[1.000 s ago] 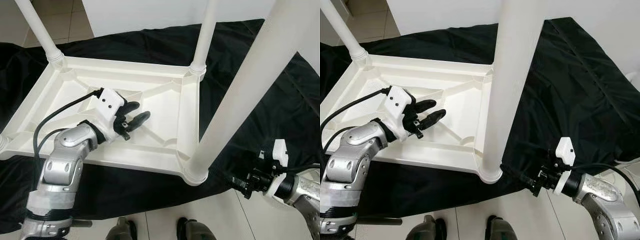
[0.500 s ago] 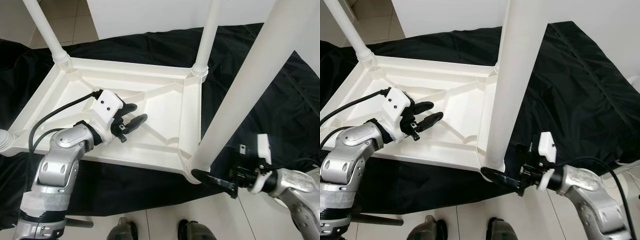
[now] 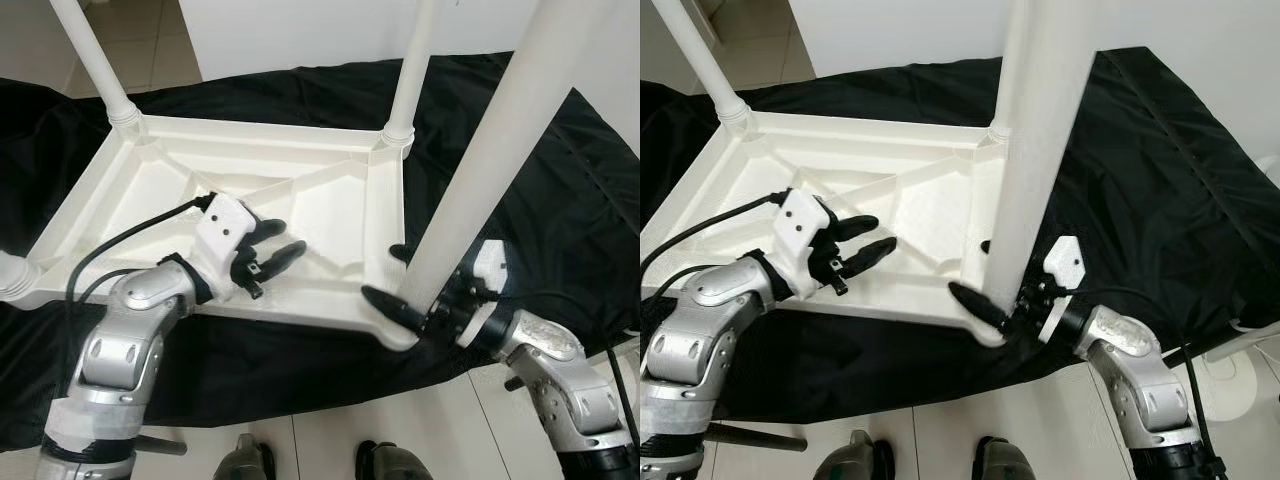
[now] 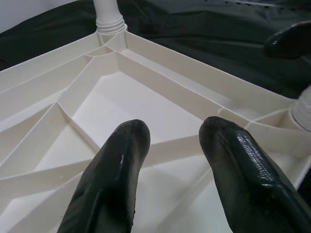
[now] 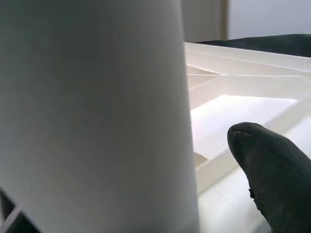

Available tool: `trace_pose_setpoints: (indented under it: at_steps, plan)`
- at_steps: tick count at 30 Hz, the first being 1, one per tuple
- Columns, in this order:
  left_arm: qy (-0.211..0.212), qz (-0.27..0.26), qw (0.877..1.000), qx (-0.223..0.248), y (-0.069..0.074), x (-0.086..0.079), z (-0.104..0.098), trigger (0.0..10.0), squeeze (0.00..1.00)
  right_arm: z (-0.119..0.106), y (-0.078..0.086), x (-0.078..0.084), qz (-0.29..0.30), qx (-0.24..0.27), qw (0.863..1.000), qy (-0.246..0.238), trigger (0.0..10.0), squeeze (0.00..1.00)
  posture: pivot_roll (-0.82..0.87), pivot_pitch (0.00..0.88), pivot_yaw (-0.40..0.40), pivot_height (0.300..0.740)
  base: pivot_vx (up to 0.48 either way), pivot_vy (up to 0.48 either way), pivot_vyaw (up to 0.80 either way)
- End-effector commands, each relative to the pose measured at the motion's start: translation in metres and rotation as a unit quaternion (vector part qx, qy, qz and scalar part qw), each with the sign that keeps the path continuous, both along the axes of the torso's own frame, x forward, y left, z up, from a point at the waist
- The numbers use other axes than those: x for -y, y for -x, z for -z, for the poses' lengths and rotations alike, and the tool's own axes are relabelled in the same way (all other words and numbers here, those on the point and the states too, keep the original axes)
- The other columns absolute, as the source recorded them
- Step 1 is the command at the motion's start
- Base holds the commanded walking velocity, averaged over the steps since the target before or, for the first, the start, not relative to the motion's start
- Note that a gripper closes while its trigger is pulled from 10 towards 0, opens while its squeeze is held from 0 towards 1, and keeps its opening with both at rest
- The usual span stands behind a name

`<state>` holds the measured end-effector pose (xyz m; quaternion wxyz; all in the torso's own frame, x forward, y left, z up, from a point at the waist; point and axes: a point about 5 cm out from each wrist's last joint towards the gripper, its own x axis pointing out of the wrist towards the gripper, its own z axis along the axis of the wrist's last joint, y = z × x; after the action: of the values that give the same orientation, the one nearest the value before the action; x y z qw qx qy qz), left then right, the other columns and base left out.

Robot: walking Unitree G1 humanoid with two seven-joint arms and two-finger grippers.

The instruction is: Building children table

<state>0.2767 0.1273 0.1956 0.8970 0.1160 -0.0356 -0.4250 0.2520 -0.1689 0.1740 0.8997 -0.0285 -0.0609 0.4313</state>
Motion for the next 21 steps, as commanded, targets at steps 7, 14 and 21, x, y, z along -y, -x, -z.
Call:
trace_pose_setpoints:
  at_steps: [7,14,21]
  plan:
    - [0.01,0.0,1.0,-0.006,0.006,0.014,0.006,10.0,0.0,0.0,-0.023,0.037,0.129,0.015,0.991,0.012,10.0,0.0,-0.06,0.121,0.049,0.74,0.0,0.0,0.0]
    - [0.023,-0.001,1.0,-0.012,0.004,0.026,0.01,10.0,0.0,-0.003,-0.036,0.054,0.193,0.024,0.981,0.005,10.0,0.0,-0.07,0.136,0.047,0.74,0.0,0.0,0.0]
    - [0.039,-0.026,0.999,-0.016,-0.002,0.047,0.01,10.0,0.0,-0.001,-0.042,0.053,0.227,0.018,0.974,0.0,10.0,0.0,-0.08,0.139,0.049,0.74,0.0,0.0,0.0]
